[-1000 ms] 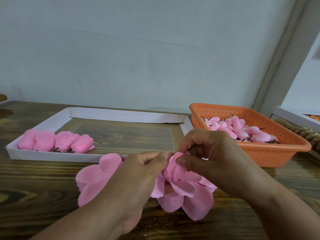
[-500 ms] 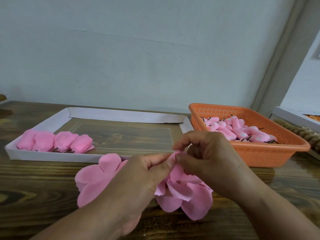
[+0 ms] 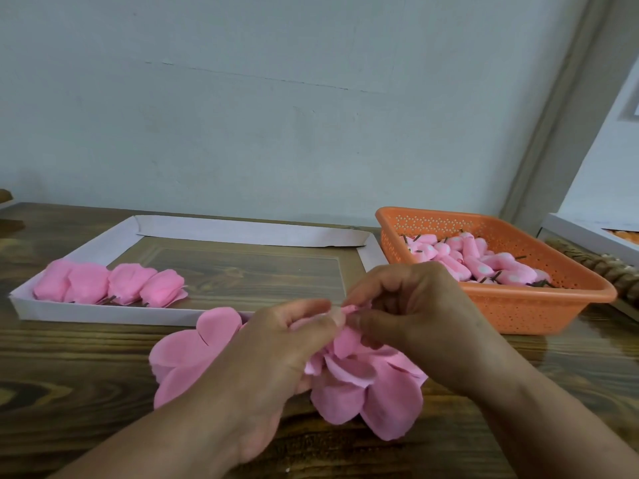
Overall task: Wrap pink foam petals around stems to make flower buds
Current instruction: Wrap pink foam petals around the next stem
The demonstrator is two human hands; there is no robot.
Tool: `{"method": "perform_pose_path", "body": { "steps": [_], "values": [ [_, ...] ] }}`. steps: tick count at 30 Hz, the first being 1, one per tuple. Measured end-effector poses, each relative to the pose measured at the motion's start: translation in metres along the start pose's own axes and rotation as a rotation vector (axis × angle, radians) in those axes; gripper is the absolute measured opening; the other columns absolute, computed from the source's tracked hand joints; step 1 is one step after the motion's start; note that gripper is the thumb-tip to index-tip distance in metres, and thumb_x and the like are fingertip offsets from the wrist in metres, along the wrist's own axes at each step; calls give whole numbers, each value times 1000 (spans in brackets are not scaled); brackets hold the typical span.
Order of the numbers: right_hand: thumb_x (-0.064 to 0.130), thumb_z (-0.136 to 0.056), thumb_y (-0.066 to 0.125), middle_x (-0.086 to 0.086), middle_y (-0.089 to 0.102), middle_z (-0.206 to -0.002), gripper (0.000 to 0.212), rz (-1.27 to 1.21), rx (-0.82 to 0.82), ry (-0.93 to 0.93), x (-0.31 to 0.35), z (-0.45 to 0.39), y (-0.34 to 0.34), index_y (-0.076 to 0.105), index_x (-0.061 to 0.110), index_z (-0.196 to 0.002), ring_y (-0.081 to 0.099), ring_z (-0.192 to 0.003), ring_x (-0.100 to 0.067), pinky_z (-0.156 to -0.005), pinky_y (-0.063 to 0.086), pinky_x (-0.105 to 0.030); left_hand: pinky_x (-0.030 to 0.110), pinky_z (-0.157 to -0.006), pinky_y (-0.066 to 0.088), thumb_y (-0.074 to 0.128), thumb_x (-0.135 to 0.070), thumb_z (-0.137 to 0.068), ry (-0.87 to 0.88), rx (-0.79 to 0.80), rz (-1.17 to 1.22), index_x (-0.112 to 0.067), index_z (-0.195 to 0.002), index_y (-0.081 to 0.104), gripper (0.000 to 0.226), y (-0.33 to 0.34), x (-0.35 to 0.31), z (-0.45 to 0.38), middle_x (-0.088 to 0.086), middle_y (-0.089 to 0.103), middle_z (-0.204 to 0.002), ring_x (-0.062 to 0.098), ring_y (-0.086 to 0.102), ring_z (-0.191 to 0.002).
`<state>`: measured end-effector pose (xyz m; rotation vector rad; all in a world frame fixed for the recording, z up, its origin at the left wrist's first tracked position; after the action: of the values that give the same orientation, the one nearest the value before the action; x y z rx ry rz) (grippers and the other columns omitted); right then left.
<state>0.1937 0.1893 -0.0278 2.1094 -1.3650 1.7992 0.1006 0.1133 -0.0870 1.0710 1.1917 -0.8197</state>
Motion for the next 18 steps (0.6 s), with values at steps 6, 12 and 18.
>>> {"method": "perform_pose_path", "body": {
  "steps": [6,12,18],
  "values": [
    [-11,-77,64,-7,65,-49,20,-127,-243,74,-7,1,-14,67,7,-69,59,-42,-10,-44,48,-19,29,-79,58,60,-5,-69,69,32,153,-14,-75,78,21,7,-2,-1,13,74,-98,21,71,-95],
    [-2,-77,67,-8,65,-55,23,27,-221,26,-1,3,-3,66,19,-67,60,-50,-28,-52,52,-39,36,-74,59,49,-21,-98,16,-196,47,-5,-94,69,27,-7,8,-2,12,75,-85,23,74,-81],
    [-1,-79,63,0,59,-62,23,220,-48,-31,5,3,4,66,21,-73,45,-49,-6,-47,39,-22,44,-77,59,48,-25,-98,-16,-270,-17,-7,-84,70,32,-11,6,0,13,75,-80,25,73,-78]
  ]
}}
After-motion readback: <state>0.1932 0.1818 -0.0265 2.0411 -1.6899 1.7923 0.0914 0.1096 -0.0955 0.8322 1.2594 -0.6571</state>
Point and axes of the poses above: each hand's wrist, its own z-axis away from the middle knuckle, its own y-axis out of the palm, x = y × z, the point moved 7 cm from there along -z, towards the middle knuckle
